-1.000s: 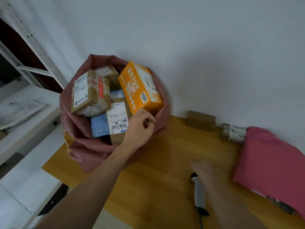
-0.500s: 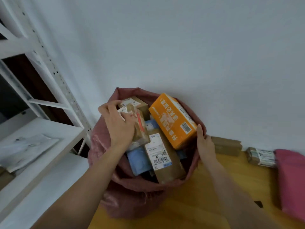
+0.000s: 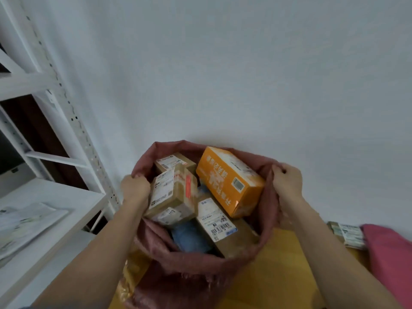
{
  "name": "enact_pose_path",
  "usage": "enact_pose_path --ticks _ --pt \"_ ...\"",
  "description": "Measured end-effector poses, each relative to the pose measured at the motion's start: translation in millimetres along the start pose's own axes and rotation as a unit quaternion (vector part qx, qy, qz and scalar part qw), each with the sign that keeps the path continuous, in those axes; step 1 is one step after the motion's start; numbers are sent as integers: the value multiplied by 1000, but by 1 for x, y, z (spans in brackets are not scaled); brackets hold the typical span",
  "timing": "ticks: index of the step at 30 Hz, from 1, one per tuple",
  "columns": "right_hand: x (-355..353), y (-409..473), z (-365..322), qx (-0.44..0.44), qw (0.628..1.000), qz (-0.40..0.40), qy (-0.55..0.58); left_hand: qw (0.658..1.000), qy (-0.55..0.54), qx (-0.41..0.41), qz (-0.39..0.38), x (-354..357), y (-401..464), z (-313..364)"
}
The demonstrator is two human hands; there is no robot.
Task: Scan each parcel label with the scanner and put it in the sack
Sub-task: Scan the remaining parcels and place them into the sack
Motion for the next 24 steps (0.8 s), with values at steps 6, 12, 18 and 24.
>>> enact_pose_path --ticks 6,12,18,24 --pt "1 18 -97 -123 988 22 88 981 -91 119 123 -48 6 92" --pt "13 18 -120 -133 983 14 124 968 -132 160 141 -76 9 104" --pt "5 45 -127 -117 986 34 110 989 -57 100 92 -85 32 111" --pt "5 52 -117 -93 988 18 122 982 -85 99 138 -100 35 117"
Point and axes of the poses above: each hand's wrist, its own y-axis towards the middle knuckle, its own x-axis out of the palm, z = x × y, the point moved 7 cm from there along y, towards the middle knuckle, and after that the axes turned 4 degrees about -z, right-handed, at the moved point
